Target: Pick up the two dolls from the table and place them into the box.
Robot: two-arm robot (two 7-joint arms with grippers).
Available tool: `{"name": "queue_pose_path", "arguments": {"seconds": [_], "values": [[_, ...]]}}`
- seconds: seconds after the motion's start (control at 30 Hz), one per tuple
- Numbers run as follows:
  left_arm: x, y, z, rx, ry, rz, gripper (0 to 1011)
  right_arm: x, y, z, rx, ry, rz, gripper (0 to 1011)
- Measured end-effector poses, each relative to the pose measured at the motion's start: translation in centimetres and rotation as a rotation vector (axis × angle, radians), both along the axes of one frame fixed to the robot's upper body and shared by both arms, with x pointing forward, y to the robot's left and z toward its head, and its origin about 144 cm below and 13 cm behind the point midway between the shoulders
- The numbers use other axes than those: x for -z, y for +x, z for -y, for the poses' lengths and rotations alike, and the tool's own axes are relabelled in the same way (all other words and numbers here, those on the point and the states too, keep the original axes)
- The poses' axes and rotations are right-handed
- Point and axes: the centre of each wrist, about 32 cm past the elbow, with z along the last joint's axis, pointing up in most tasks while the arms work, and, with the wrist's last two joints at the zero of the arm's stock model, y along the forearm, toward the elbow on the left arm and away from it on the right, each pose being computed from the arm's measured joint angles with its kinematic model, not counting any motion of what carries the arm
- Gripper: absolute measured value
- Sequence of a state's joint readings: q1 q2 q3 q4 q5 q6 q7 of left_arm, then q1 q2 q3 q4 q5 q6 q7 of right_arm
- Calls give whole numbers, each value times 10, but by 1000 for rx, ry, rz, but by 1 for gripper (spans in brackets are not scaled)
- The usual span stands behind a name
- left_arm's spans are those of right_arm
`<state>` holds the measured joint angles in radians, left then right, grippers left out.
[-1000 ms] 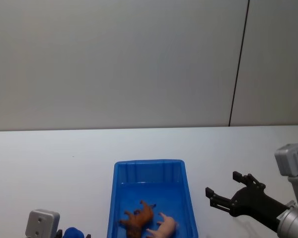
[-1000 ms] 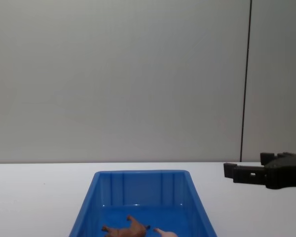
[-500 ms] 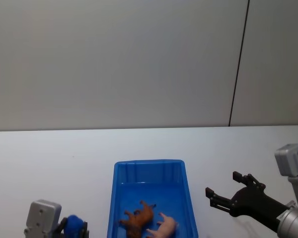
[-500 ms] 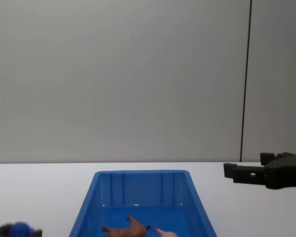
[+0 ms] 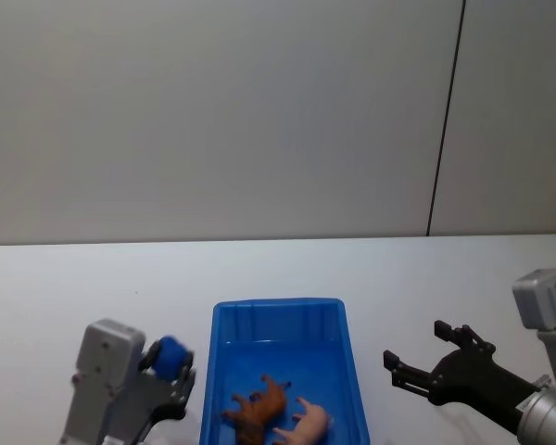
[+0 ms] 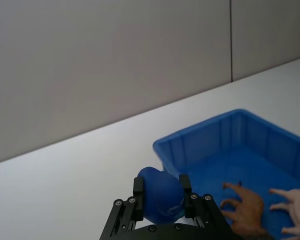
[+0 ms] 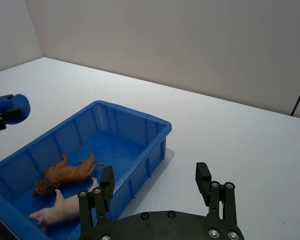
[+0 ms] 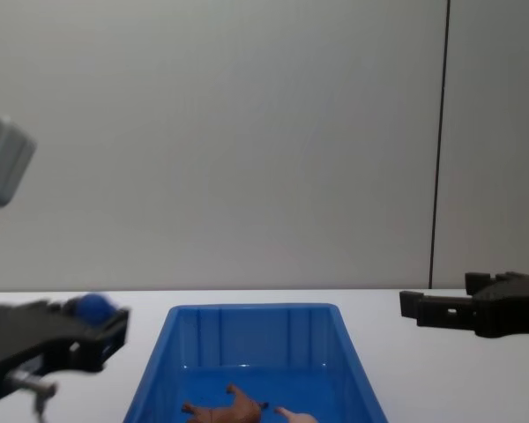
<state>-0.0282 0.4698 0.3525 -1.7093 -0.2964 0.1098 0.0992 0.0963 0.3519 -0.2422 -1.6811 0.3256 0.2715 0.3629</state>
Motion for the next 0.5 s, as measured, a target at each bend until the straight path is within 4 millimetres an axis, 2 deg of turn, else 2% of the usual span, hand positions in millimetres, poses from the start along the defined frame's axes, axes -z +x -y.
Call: {"name": "queue_pose_path", "arguments": {"seconds": [0.13, 0.2, 0.27, 0.33, 0.37, 0.5], "values": [[-6, 10, 8, 43, -3, 34, 399, 0, 0, 0, 0, 0, 0, 1001], [-8, 16, 14, 74, -6, 52, 425, 0, 0, 0, 0, 0, 0, 1001], [-10, 20, 18, 96, -9, 63, 473, 0, 0, 0, 0, 0, 0, 1001], [-12, 26, 24, 126, -14, 77, 569, 0, 0, 0, 0, 0, 0, 1001], [-13, 29, 28, 145, -18, 86, 569, 0, 0, 0, 0, 0, 0, 1001], [-14, 38, 39, 195, -29, 105, 741, 0, 0, 0, 0, 0, 0, 1001]]}}
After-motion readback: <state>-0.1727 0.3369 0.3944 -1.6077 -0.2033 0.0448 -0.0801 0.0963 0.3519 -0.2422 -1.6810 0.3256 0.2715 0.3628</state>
